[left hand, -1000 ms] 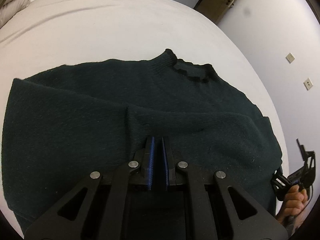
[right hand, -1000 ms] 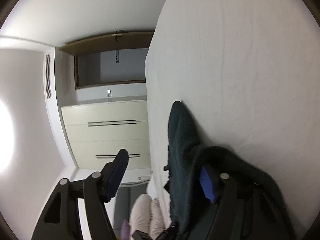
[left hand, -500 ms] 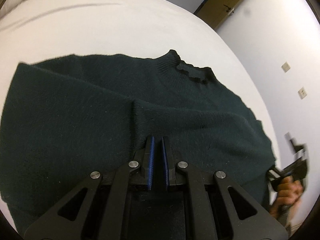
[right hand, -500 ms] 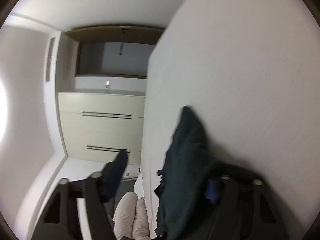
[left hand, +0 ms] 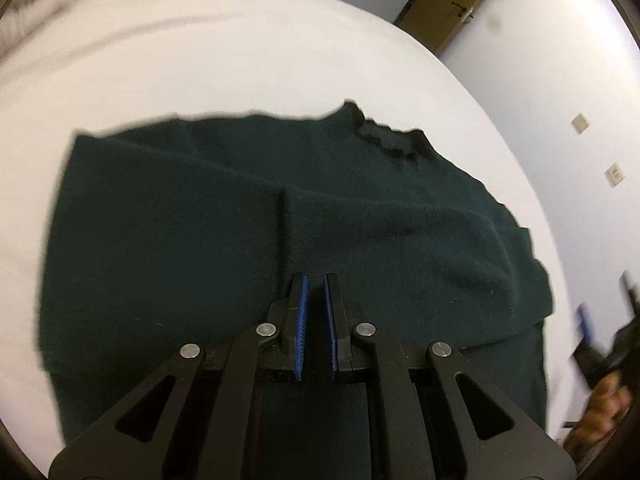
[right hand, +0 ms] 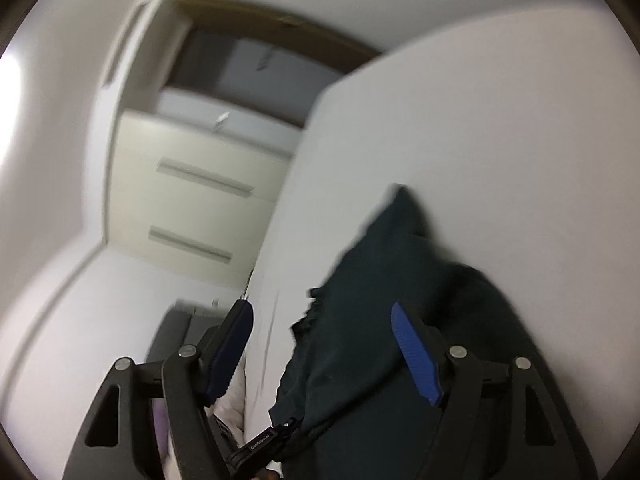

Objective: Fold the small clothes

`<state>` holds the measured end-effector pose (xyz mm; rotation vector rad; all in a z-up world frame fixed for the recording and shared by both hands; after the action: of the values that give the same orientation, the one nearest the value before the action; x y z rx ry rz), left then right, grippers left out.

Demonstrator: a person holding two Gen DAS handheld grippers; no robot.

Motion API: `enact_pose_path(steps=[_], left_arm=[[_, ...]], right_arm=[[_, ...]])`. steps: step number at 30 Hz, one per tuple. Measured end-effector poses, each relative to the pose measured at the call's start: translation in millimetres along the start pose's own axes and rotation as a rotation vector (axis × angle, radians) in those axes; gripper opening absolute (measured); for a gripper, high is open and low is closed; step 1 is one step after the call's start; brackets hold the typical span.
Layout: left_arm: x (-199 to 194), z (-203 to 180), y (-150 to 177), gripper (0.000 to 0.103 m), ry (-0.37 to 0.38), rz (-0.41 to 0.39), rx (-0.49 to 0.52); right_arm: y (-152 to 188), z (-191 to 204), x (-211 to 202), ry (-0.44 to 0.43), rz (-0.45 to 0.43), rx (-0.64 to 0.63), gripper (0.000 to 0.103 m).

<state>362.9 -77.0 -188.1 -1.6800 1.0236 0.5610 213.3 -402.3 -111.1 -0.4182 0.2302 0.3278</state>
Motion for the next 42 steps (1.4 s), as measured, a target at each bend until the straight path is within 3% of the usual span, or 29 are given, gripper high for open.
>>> enact_pose_path(steps=[4, 7, 9, 11, 15, 20, 25, 30, 34, 36, 39, 42], left_arm=[[-13.5, -14.7, -13.2, 0.009, -0.057, -0.079, 0.065], [1.2, -17.4, -14.6, 0.009, -0.085, -0.04, 0.083], [14.3, -8.3, -7.4, 0.009, -0.087, 0.003, 0.066], [13.8, -2.6, -2.6, 0.009, -0.042, -0.036, 0.073], [14.9, -2.6, 2.8, 0.009, -0.032, -0.068, 0.116], [15.0, 7.8, 5.8, 0.009, 0.019, -0.091, 0.083], [15.2, 6.6, 7.1, 0.009, 0.004, -0.1, 0.098], [21.5, 2.6, 6.8, 0.009, 0.011, -0.101, 0.091], [20.4, 6.4, 8.1, 0.009, 0.03, -0.109, 0.079], [19.4, 8.9, 9.0, 0.009, 0.039, -0.113, 0.073], [18.9, 10.9, 9.9, 0.009, 0.045, -0.117, 0.068], [18.9, 14.0, 10.0, 0.009, 0.055, -0.116, 0.059]], right_arm=[[-5.8, 18.1, 59.3, -0.05, 0.128, -0.065, 0.074], [-10.4, 7.0, 98.4, -0.004, 0.179, -0.076, 0.072], [-16.6, -24.7, 122.3, 0.063, 0.213, 0.0, 0.06], [-29.0, -52.1, 127.8, 0.075, 0.202, 0.061, 0.042], [-48.9, -67.0, 132.8, 0.06, 0.245, 0.054, 0.035], [-61.1, -82.0, 131.8, 0.07, 0.322, 0.09, 0.036], [-38.9, -71.5, 104.7, 0.084, 0.384, -0.045, 0.038], [-33.7, -82.7, 55.7, 0.076, 0.36, -0.048, 0.037], [-35.4, -79.1, 27.5, 0.194, 0.345, -0.103, 0.042], [-41.9, -59.5, 18.2, 0.124, 0.3, -0.094, 0.044], [-40.4, -14.9, 33.8, 0.005, 0.278, -0.124, 0.056], [-11.5, 19.6, 83.2, -0.059, 0.376, -0.18, 0.06]])
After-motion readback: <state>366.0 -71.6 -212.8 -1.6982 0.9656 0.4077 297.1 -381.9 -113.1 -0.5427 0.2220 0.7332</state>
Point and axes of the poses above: each gripper's, at about its wrist camera, not at the fingertips, and x roughly the way its jaws point, z to its left, y to its underside, the point moved 5 cm from there along x, roughly the way its jaws point, and after that the axes turned 2 degrees about -z, right-handed, at the moved point
